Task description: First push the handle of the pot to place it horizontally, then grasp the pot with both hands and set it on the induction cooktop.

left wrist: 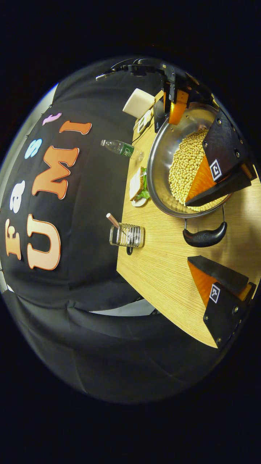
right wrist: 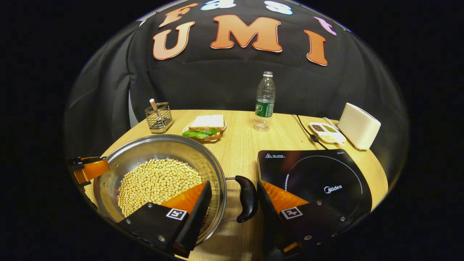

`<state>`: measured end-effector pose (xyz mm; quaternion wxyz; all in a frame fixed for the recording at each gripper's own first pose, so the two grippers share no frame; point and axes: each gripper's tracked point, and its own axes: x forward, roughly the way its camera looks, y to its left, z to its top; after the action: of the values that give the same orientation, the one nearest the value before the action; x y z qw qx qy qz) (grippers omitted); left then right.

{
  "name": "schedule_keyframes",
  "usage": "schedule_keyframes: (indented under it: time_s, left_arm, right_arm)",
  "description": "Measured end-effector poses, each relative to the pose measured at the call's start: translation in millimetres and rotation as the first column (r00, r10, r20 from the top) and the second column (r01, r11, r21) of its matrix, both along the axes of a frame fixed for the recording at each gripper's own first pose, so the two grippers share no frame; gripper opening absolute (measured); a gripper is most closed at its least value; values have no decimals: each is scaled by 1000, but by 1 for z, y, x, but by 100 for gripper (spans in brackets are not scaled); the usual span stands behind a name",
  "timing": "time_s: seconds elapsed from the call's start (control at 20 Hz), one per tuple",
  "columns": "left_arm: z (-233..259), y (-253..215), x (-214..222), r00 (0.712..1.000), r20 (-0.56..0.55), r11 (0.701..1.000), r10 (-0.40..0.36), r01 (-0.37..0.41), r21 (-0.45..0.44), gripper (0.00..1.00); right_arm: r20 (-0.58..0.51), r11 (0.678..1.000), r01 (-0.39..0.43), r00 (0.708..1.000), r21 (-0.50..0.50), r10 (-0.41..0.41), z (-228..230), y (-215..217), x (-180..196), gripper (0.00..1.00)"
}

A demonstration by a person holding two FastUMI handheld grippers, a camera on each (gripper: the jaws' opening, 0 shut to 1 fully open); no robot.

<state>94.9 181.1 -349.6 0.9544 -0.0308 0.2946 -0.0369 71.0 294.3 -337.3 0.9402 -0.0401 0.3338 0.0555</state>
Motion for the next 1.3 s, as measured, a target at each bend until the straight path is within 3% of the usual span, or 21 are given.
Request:
schedule_keyframes:
  time_s: [0.35, 0.5, 0.7, 0.8, 0.9, 1.0, 1.25, 1.3]
  left_arm:
    - [-18, -9, -5, 997, -63, 999, -40, 38, -30, 90]
    - [-29, -16, -6, 994, -105, 996, -38, 29, -88, 70]
    - [-27, -12, -5, 994, -111, 997, -13, 4, -80, 63]
    - [-23, -8, -3, 992, -119, 993, 49, -62, -104, 58]
    - [-28, -8, -11, 987, -148, 995, 59, -70, -73, 51]
    - [-23, -7, -14, 985, -153, 995, 73, -82, -52, 49]
    - [-21, -3, -26, 978, -166, 988, 124, -137, -69, 46]
    - [-18, -5, -27, 978, -164, 987, 129, -142, -72, 46]
  right_arm:
    - [-45, 1000, 17, 999, 24, -16, -8, -2, 3, 69]
    - [-52, 1000, 5, 999, 31, -3, -10, -2, 3, 66]
    - [-46, 999, -9, 999, 30, 10, -10, -3, 3, 62]
    - [-39, 999, -15, 999, 41, 17, -11, -1, 3, 59]
    - [-36, 998, -1, 999, 66, 3, -10, -1, 4, 55]
    - [-32, 994, 21, 999, 107, -18, -9, 3, 4, 48]
    - [-6, 995, -2, 1000, 103, 2, 6, 3, 0, 52]
    - [-10, 995, -2, 1000, 102, 3, 7, 2, -2, 47]
